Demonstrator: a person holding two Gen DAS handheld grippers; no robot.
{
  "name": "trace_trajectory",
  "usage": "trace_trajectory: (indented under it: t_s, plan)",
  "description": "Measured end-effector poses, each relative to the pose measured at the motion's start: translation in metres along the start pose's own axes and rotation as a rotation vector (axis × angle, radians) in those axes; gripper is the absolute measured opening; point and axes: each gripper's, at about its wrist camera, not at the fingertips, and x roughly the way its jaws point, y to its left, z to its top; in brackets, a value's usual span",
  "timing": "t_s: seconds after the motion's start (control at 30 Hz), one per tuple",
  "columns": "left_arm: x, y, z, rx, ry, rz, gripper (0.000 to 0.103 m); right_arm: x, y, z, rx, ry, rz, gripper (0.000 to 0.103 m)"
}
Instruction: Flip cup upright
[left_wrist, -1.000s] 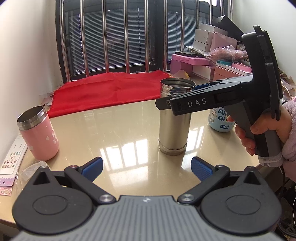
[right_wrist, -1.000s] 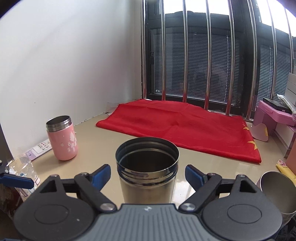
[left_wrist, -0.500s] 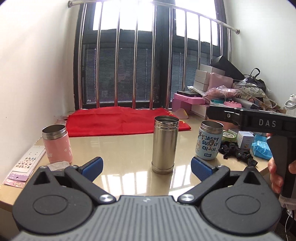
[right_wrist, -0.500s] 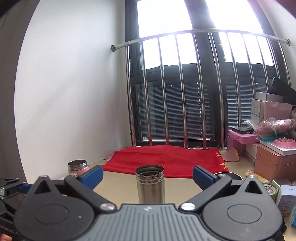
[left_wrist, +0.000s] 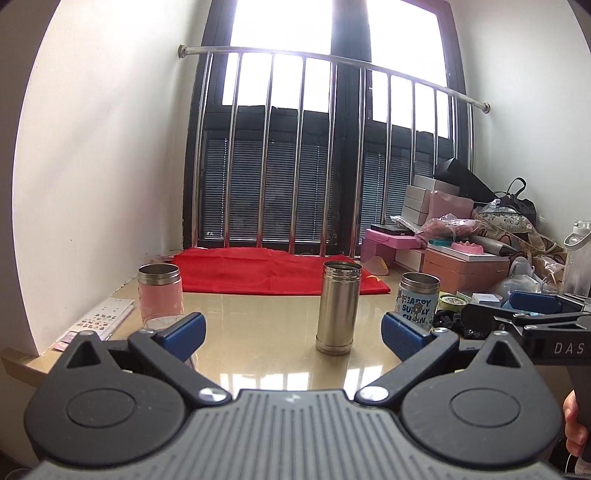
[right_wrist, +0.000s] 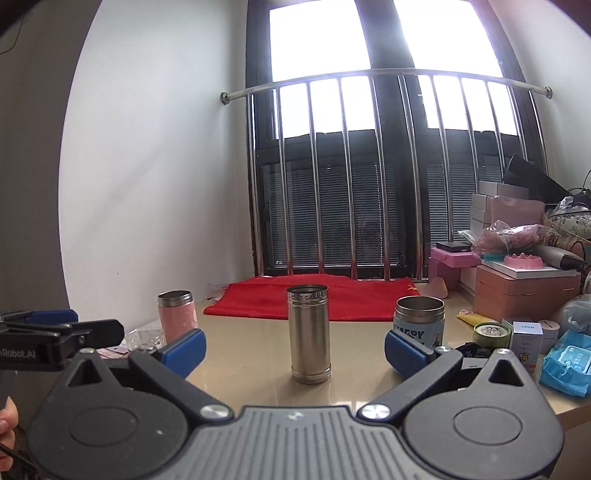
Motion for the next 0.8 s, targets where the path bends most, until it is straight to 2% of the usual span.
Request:
trace_trajectory:
  t_s: [0.8]
  plan:
    - [0.0004, 0.0028, -0.005, -0.004, 0.0, -0.017, 0.103, -0.0033, 0.0033, -0.0061, -0.001, 0.0, 0.011, 0.103]
